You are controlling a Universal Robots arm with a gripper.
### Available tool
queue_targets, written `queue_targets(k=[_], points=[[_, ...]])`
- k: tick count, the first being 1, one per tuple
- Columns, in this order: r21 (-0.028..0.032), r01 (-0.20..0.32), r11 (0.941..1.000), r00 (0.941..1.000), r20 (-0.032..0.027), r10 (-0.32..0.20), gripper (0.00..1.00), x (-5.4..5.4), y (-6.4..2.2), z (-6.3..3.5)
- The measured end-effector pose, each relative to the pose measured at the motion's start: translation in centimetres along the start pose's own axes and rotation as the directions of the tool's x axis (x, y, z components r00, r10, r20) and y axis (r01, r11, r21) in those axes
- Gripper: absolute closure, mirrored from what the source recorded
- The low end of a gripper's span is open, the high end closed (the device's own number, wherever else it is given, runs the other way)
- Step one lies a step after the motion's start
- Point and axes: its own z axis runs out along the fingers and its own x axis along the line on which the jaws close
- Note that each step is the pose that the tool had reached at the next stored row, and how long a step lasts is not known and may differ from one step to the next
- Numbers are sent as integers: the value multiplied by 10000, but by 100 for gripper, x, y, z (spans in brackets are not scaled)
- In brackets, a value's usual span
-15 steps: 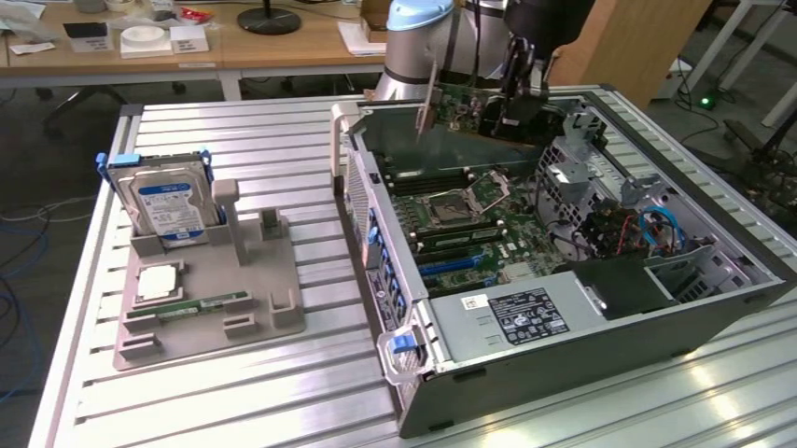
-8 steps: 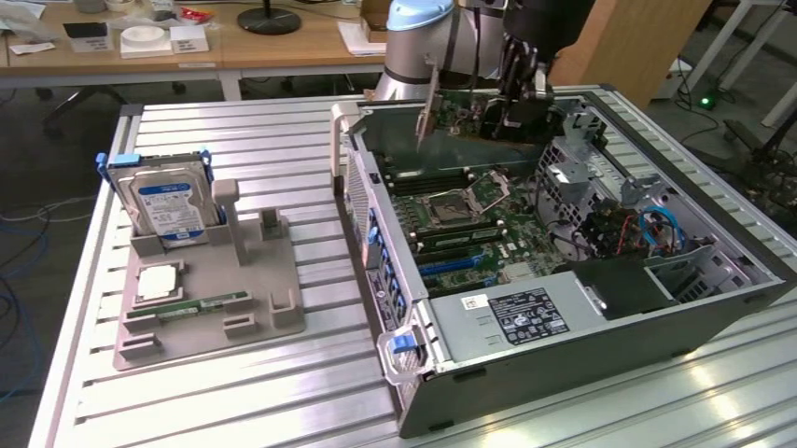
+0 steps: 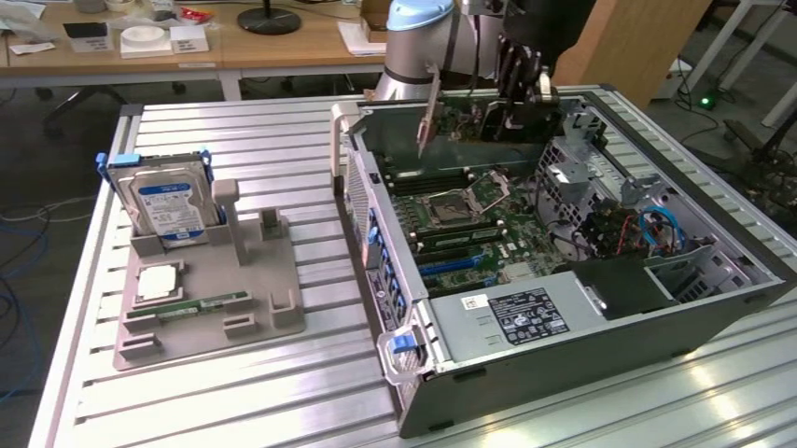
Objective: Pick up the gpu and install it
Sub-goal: 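Insert the gpu into the slot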
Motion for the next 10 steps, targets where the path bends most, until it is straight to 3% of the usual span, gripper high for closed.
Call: queue_targets(k=[10], points=[[-22,262,9997,9997,7,-262,72,56,-8,31]])
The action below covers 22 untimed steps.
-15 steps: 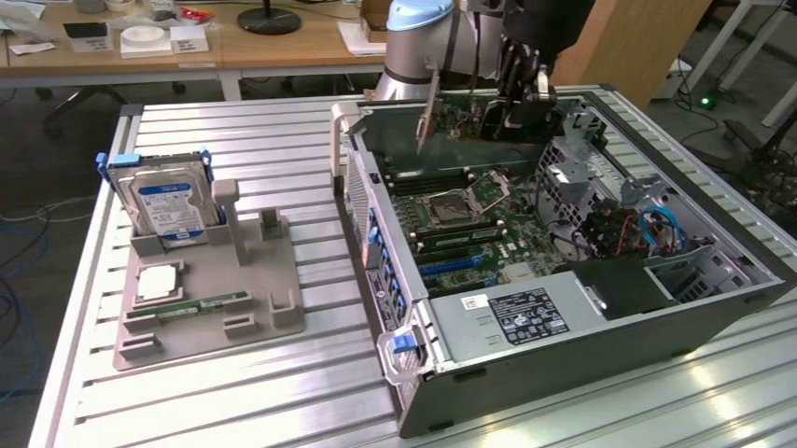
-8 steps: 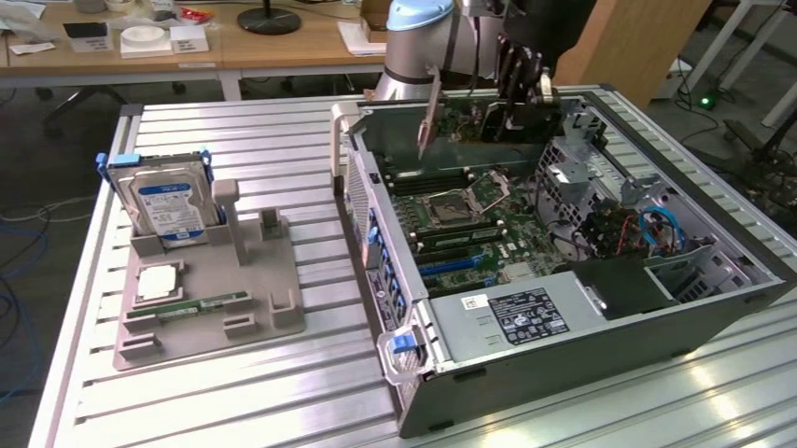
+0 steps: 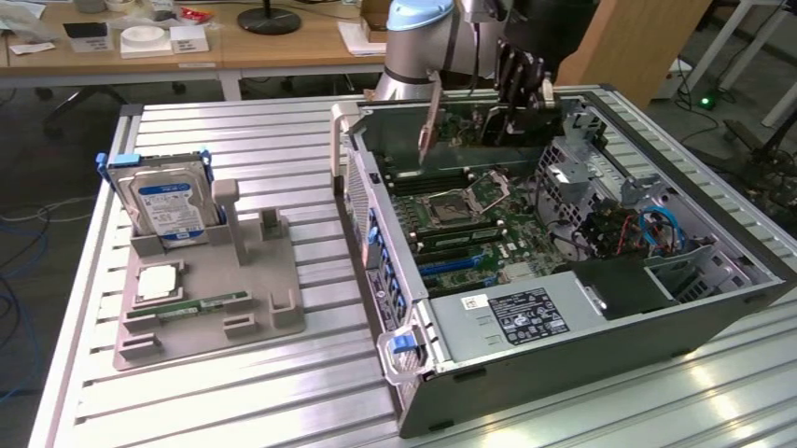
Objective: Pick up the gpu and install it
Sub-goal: 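Insert the gpu into the slot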
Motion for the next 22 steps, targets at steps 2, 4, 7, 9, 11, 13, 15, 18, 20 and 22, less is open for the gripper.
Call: queue_targets(k=[2,4,7,9,11,13,15,18,20,22], points=[[-3,27,10000,10000,0,-27,72,12,-1,5],[-6,50,10000,10000,4,-50,72,28,-3,12],[-7,70,10000,10000,7,-70,72,50,-5,33],[-8,70,10000,10000,7,-70,72,57,-5,51],[-5,72,10000,10000,3,-72,72,60,-5,58],[-3,72,10000,10000,-6,-72,72,61,-6,58],[0,92,10000,10000,-2,-92,72,65,-7,60],[-35,445,9990,9990,16,-445,72,68,-2,69],[-63,738,9973,9973,25,-738,72,69,-1,80],[-96,1080,9941,9941,38,-1080,72,71,-1,96]])
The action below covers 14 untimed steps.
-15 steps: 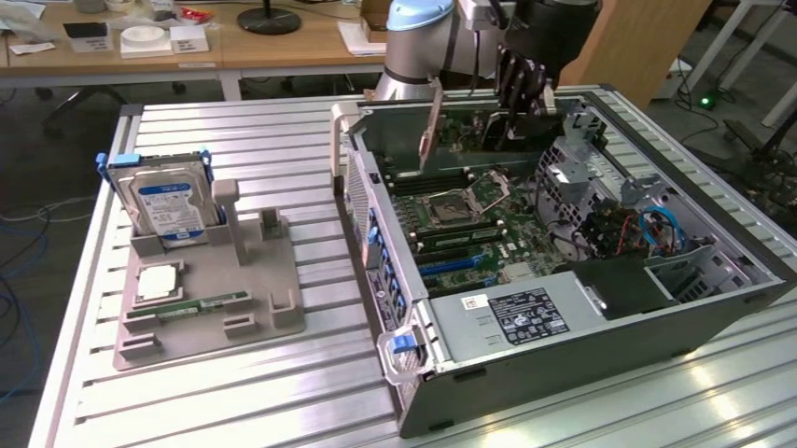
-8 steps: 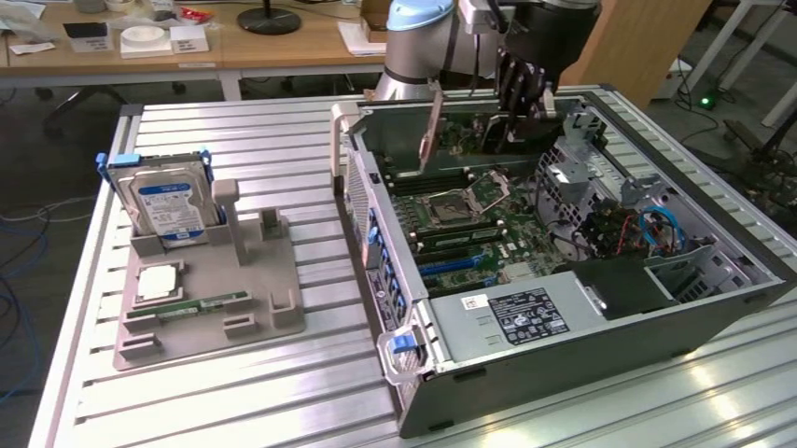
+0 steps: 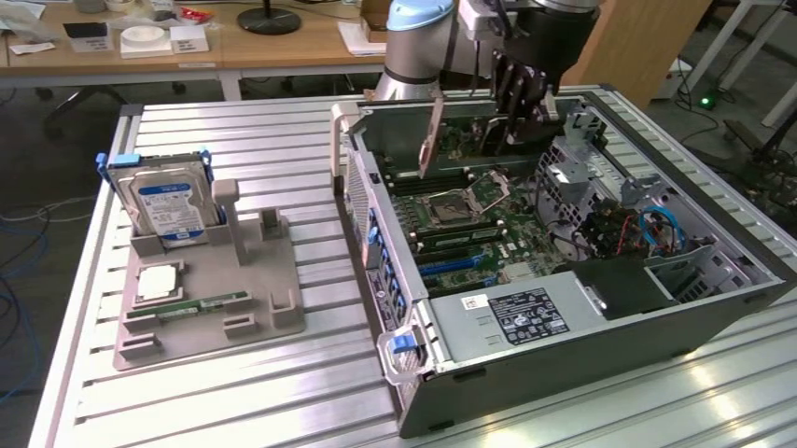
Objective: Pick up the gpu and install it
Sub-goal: 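Insert the gpu into the slot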
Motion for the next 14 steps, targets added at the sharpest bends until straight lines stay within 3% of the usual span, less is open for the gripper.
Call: queue_targets(k=[3,5,7,10,14], points=[[-74,548,9985,9985,15,-548,72,3,0,29],[-158,723,9973,9974,10,-722,72,7,1,52],[-290,764,9967,9971,10,-764,72,21,1,68],[-382,781,9962,9969,8,-781,72,29,2,104],[-387,693,9968,9976,8,-693,72,35,15,132]])
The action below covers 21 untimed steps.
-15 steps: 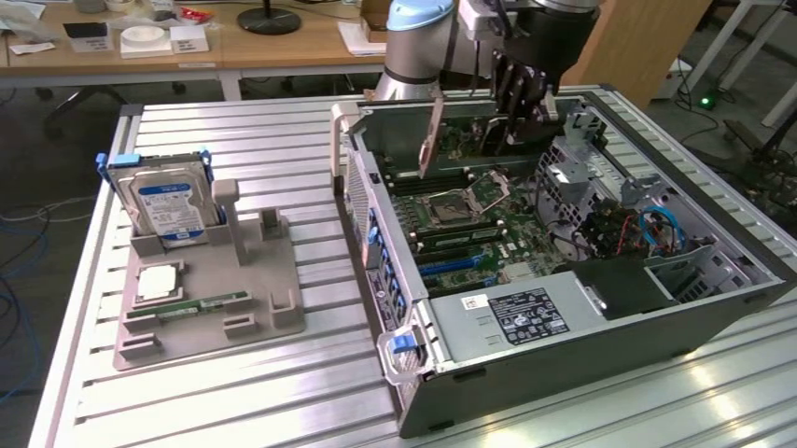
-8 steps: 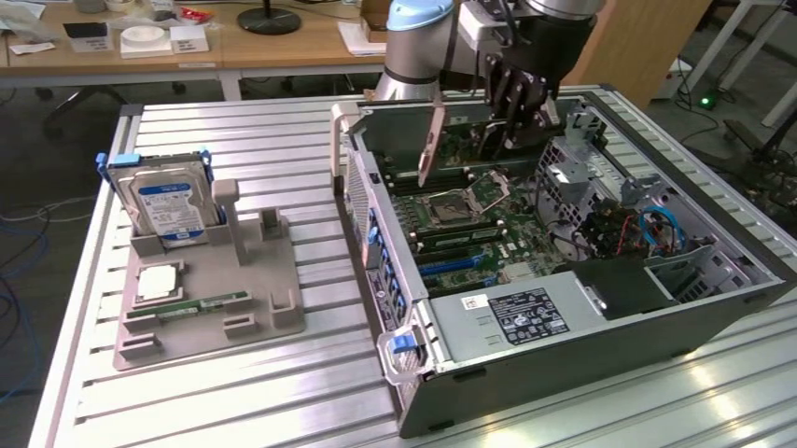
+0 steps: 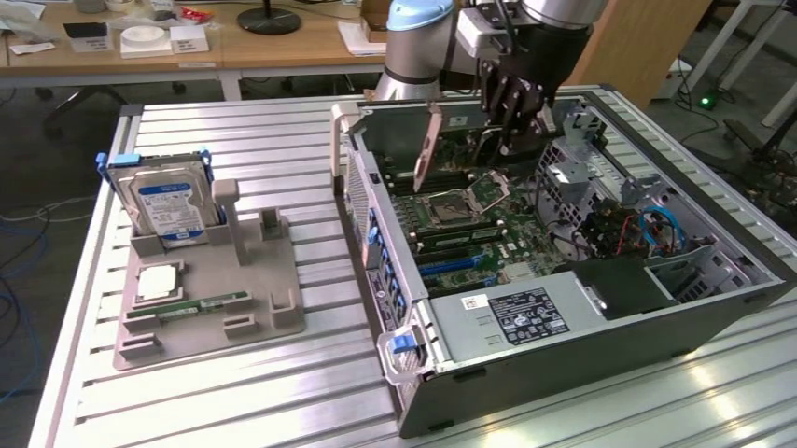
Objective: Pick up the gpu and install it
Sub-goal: 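Insert the gpu into the slot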
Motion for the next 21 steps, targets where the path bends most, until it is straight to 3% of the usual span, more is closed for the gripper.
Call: queue_targets(k=[5,12,17,21], points=[[73,-766,9970,9971,4,766,72,6,6,71],[85,-841,9964,9965,8,841,72,95,13,148],[294,-821,9962,9966,16,821,72,100,66,204],[294,-819,9962,9966,16,819,72,112,71,276]])
